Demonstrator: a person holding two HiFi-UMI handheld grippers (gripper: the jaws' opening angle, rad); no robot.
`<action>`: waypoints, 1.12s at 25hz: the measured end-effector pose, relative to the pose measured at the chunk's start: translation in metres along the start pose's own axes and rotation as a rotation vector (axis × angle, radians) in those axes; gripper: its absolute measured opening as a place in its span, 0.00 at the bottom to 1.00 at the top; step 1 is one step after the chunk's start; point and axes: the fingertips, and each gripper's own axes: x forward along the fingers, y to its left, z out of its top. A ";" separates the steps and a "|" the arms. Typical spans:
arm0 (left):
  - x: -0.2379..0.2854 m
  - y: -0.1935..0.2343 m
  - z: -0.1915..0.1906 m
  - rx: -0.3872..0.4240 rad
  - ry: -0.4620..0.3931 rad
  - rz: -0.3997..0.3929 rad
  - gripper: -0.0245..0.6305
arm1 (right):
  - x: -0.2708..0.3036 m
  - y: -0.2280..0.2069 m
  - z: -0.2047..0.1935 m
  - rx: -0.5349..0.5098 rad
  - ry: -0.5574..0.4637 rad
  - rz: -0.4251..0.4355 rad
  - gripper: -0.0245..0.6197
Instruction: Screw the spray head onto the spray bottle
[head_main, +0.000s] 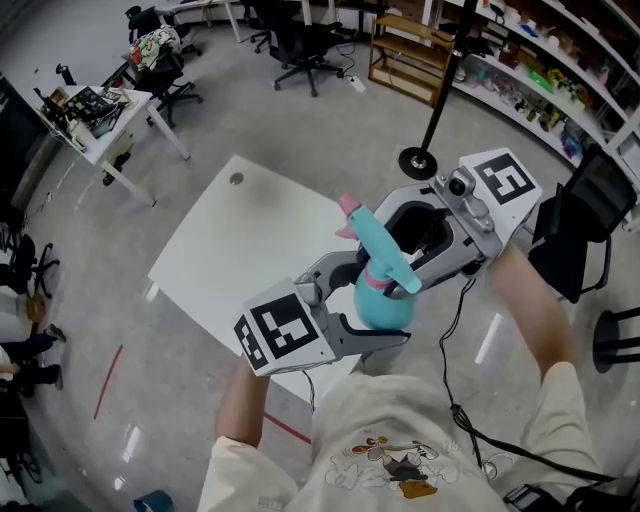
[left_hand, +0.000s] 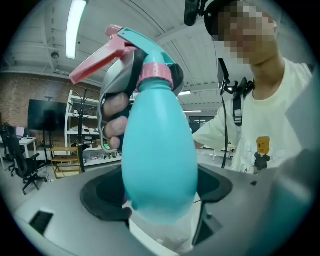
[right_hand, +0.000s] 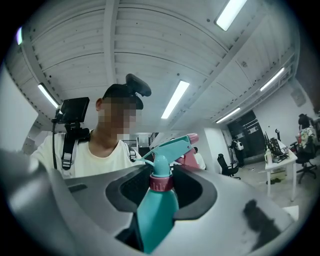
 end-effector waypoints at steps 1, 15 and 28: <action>0.000 0.001 0.001 0.000 0.004 0.011 0.67 | -0.001 0.000 0.001 0.001 0.001 -0.001 0.26; -0.019 0.048 -0.021 -0.074 0.092 0.407 0.67 | -0.005 -0.037 -0.015 -0.055 0.148 -0.275 0.26; -0.032 0.092 -0.030 -0.152 0.053 0.775 0.67 | -0.020 -0.075 -0.015 -0.110 0.152 -0.764 0.26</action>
